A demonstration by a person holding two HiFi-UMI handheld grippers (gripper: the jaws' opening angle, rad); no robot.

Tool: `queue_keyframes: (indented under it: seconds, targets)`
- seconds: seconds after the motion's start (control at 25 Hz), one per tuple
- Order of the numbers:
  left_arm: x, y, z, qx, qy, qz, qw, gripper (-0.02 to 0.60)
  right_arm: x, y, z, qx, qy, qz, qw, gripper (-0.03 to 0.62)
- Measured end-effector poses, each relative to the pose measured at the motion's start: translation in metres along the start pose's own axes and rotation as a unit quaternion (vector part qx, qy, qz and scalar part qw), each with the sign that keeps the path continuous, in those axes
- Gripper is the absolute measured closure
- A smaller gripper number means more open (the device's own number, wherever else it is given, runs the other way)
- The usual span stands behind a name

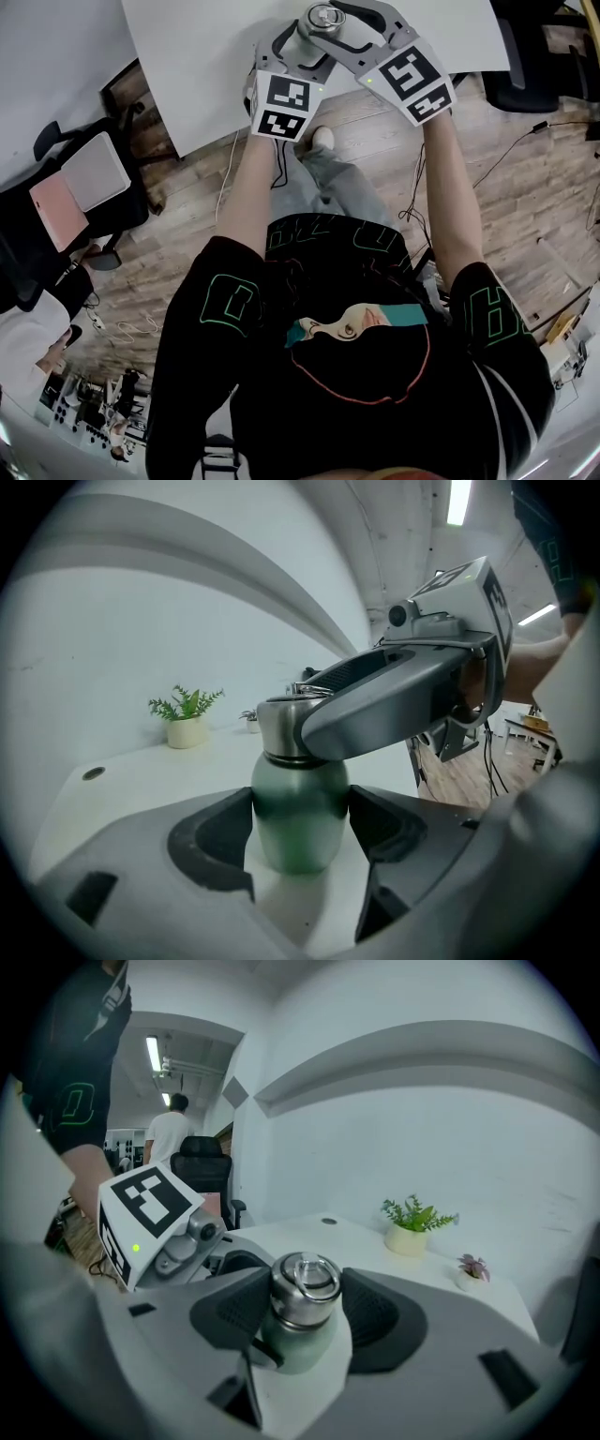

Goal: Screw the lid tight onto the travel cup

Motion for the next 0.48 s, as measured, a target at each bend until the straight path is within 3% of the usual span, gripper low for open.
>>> queue_keyframes:
  seconds: [0.24,0.48]
  targets:
    - [-0.003,0.003,-0.004,0.011,-0.013,-0.006,0.9998,0.252,0.001,0.006,0.0,-0.015,0.007,-0.001,1.0,0.356]
    - [-0.003,0.001,-0.005,0.005,-0.01,0.002,0.9999,0.253,0.003,0.013,-0.002,0.027,-0.001,-0.051,0.998,0.358]
Point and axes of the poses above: the fingertips, and each gripper's own axes: x forward along the fingers, y to its left, z out of its top, the point moved 10 cm from there along -x, backward along the fingers, and after that the axes turned 10 degrees about z, right-handed, at the moved point
